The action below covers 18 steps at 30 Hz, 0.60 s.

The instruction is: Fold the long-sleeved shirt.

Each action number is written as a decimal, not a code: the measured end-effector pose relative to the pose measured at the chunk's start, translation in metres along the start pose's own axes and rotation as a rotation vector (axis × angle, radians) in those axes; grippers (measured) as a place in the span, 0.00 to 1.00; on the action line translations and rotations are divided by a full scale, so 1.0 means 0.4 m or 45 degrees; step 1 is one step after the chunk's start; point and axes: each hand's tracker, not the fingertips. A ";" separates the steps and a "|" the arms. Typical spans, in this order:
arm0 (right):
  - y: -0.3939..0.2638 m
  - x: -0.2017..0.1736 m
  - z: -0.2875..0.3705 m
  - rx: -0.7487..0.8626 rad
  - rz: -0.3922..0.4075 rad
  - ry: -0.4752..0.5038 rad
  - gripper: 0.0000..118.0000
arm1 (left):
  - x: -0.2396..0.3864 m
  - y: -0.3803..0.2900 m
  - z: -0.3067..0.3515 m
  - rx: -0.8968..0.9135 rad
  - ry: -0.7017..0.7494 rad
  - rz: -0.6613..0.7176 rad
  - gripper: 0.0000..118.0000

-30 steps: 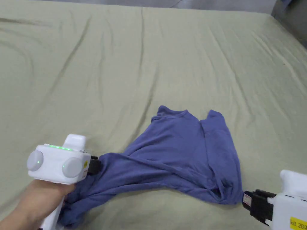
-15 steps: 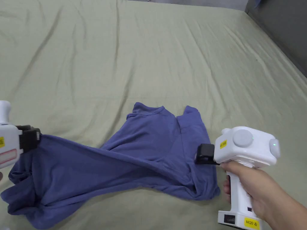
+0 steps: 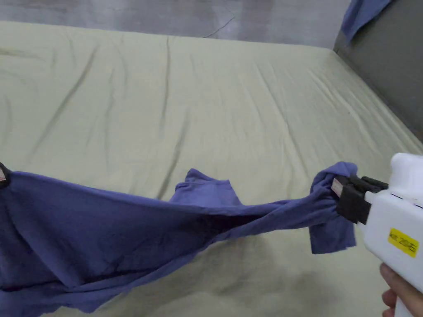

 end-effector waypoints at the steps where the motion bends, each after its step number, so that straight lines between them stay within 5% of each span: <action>1: 0.021 -0.009 0.026 0.057 0.024 -0.002 0.02 | 0.021 0.017 0.012 0.038 -0.012 0.011 0.02; 11: 0.342 -0.014 -0.017 0.222 0.096 0.004 0.02 | 0.186 0.303 -0.066 0.116 -0.184 0.016 0.02; 18: 0.661 0.049 -0.176 0.177 0.093 -0.172 0.02 | 0.204 0.609 -0.211 0.155 -0.146 0.177 0.02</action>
